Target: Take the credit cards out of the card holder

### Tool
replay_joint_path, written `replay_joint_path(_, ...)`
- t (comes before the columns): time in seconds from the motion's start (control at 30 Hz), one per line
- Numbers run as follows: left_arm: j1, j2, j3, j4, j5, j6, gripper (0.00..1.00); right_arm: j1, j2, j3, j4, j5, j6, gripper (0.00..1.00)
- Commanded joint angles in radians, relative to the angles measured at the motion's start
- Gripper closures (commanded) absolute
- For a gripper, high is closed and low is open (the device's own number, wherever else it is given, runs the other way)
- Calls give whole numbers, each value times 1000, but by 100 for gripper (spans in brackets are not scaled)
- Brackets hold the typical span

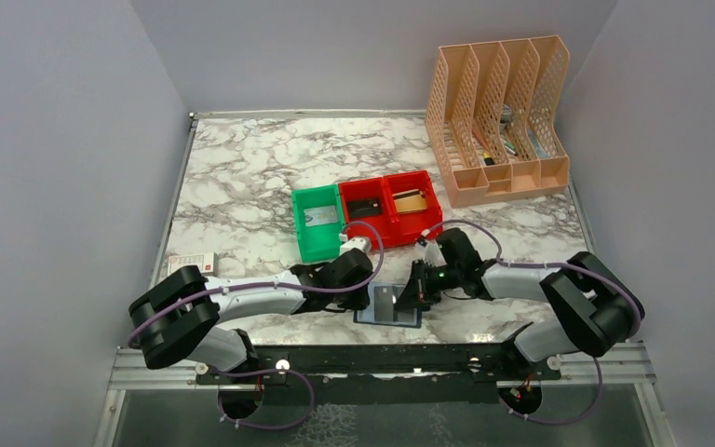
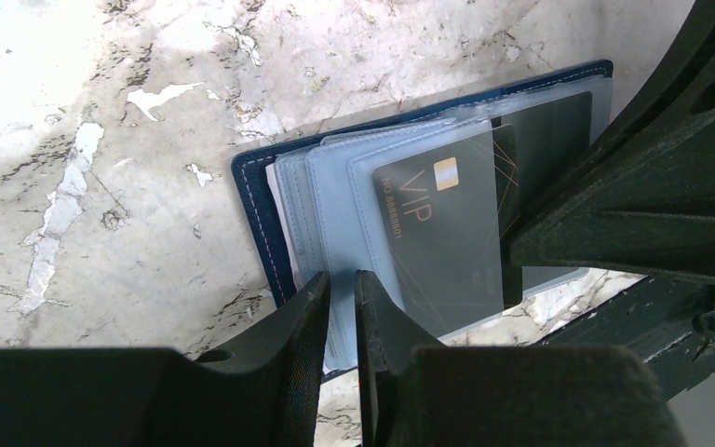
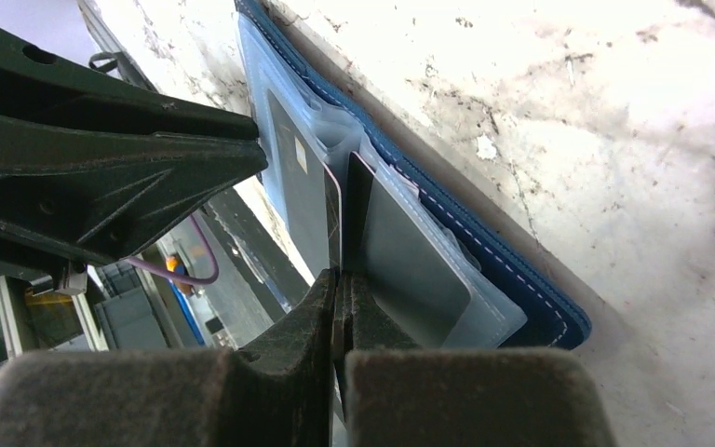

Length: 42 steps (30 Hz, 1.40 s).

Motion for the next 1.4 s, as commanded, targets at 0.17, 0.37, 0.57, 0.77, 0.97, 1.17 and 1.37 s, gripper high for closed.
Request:
replay_joint_path(0.17,-4,29,-30,-89,-44,4,80,-56,-21,1,-92,-15,-60,99)
replay_joint_path(0.37,-3,23,-30,-89,-44,1,80,-66,-80,5,-124,6,-69,99)
replay_joint_path(0.57,-4,7,-26,-92,-48,4,80,-79,-102,5,-156,8,-77,99)
replay_joint_path(0.77,-4,-59,16,-125,-62,1,74,-80,-84,-7,-83,-37,-34,99)
replay_joint_path(0.97,-4,-146,60,-61,-39,13,64,-79,-55,-19,-23,-40,2,99)
replay_joint_path(1.17,-4,-86,48,121,96,29,63,-80,-41,-28,-12,-27,8,99)
replay_joint_path(1.37,-7,27,49,135,127,28,74,-79,-40,-47,11,-27,22,99)
